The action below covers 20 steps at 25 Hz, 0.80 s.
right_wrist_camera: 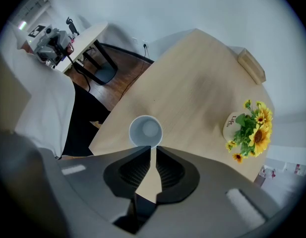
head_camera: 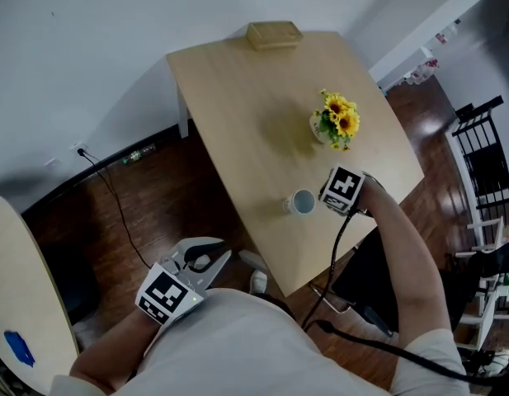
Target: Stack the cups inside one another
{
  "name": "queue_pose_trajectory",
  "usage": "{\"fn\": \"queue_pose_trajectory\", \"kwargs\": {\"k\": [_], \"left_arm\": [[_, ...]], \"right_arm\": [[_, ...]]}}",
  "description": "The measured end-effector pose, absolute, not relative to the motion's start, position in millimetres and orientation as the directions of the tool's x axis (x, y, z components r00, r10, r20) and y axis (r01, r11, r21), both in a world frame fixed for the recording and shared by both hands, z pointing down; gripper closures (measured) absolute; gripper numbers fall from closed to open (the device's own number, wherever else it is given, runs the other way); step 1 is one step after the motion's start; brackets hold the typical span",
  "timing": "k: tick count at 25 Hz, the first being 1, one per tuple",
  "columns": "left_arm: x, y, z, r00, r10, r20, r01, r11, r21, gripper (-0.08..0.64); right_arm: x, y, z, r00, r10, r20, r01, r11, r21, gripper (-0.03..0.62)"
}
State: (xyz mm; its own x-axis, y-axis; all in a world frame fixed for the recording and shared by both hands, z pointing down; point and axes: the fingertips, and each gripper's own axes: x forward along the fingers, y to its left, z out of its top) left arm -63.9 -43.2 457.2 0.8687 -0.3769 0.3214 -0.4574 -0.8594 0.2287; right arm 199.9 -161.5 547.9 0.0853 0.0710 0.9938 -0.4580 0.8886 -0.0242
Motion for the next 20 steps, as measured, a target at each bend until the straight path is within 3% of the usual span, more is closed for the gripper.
{"fn": "queue_pose_trajectory", "kwargs": {"k": [13, 20], "left_arm": [[-30, -41, 454, 0.912, -0.260, 0.317, -0.340, -0.912, 0.231, 0.511], [9, -31, 449, 0.933, -0.171, 0.316, -0.250, -0.941, 0.230, 0.511]], "right_arm": [[202, -103, 502, -0.114, -0.085, 0.990, -0.569, 0.822, 0.005, 0.551], [226, -36, 464, -0.302, -0.325, 0.896, -0.755, 0.656, -0.016, 0.552]]}}
